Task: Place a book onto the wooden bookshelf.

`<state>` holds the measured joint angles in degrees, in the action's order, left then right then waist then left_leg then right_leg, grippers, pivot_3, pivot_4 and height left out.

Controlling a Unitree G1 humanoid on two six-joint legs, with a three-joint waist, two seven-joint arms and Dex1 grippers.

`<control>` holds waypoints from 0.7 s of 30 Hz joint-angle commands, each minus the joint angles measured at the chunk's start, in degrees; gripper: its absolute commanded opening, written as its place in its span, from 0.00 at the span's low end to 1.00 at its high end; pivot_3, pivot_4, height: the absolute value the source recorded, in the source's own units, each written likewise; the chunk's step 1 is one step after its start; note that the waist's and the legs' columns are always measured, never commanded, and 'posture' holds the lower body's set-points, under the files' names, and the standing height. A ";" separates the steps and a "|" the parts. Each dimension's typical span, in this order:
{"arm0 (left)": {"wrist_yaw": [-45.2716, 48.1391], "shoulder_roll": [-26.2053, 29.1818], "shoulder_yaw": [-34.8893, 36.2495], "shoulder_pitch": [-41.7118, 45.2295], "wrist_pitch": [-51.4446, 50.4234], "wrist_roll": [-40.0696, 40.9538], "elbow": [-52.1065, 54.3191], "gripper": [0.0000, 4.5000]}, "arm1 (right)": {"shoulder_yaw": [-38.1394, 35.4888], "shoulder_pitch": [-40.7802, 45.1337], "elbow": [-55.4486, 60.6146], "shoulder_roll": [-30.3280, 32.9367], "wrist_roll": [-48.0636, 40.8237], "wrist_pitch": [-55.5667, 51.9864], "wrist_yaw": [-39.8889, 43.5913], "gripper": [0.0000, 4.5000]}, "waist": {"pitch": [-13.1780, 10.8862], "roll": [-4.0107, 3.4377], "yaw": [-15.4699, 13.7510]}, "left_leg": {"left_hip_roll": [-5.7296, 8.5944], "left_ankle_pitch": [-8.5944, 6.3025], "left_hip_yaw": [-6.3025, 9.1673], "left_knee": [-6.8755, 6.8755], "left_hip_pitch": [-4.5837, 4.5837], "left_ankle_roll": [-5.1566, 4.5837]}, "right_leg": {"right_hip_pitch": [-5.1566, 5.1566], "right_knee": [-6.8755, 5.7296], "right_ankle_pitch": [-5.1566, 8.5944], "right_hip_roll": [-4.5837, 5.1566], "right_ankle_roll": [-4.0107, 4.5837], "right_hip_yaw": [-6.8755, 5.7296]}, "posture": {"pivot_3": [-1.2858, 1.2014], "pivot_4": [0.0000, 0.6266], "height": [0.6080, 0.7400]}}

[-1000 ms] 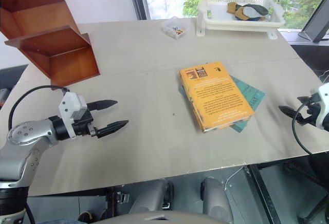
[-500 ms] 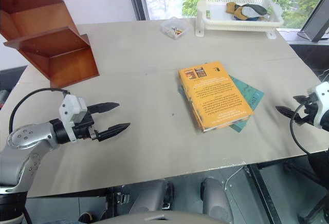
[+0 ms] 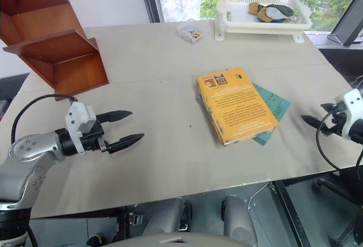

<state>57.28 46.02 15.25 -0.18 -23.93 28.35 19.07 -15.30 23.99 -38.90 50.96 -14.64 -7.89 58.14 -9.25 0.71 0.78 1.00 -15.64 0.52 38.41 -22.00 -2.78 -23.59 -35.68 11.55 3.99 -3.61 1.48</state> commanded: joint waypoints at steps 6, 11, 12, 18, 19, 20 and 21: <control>0.33 0.39 -0.31 1.16 1.79 0.04 -0.05 0.98 | 4.16 13.89 -13.97 -6.47 7.52 9.08 -13.44 1.00 | -0.02 0.03 0.27 | -0.05 0.01 -0.08 -0.02 0.03 0.01 | -0.02 -0.01 0.00 -0.07 0.01 0.08 | 0.52 0.24 1.00; 0.50 0.47 0.67 0.08 2.03 0.65 0.95 0.98 | 4.49 18.19 -19.69 -11.32 7.04 11.37 -12.28 1.00 | -0.04 0.03 0.17 | -0.08 0.01 -0.05 -0.09 0.03 0.02 | -0.03 0.00 -0.05 -0.08 -0.07 0.07 | 0.52 0.24 1.00; 0.61 0.49 1.04 -0.30 2.28 0.77 1.18 0.98 | 4.22 18.35 -19.89 -12.08 6.19 11.00 -10.78 1.00 | -0.04 0.03 0.19 | -0.08 0.01 -0.04 -0.10 0.02 0.02 | -0.02 0.02 -0.10 -0.08 -0.16 0.06 | 0.52 0.24 1.00; 1.64 0.75 3.22 -2.55 2.99 2.24 2.38 0.98 | 5.17 15.45 -16.58 -14.17 4.73 8.77 -4.56 1.00 | -0.05 0.05 0.20 | -0.08 -0.02 -0.02 -0.15 0.02 0.00 | -0.03 0.08 -0.12 -0.01 -0.18 0.05 | 0.52 0.24 1.00; 1.66 0.76 3.18 -2.58 2.99 2.24 2.41 0.98 | 5.48 14.69 -15.39 -14.47 4.71 8.47 -4.28 1.00 | -0.04 0.05 0.20 | -0.08 -0.02 -0.01 -0.15 0.02 0.00 | -0.02 0.07 -0.12 0.00 -0.18 0.03 | 0.52 0.24 1.00; 1.66 0.76 3.14 -2.55 2.92 2.26 2.43 0.98 | 5.72 13.88 -14.02 -14.80 4.60 8.16 -3.99 1.00 | -0.04 0.05 0.22 | -0.08 -0.03 0.01 -0.15 0.03 0.00 | -0.02 0.07 -0.11 0.01 -0.16 0.02 | 0.52 0.24 1.00; 1.69 0.73 3.12 -2.52 2.83 2.34 2.46 0.98 | 5.77 13.00 -12.24 -15.33 4.21 7.49 -3.86 1.00 | -0.04 0.05 0.22 | -0.08 -0.03 0.01 -0.15 0.04 0.00 | -0.02 0.05 -0.08 0.01 -0.10 0.02 | 0.52 0.24 1.00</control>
<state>58.74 46.00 16.81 -2.78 -22.04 29.53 19.61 -10.41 38.48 -53.85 36.36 -9.97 0.73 53.09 -9.30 0.76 1.00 0.92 -15.67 0.53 38.26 -21.95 -2.78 -23.60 -35.65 11.53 4.00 -3.62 1.50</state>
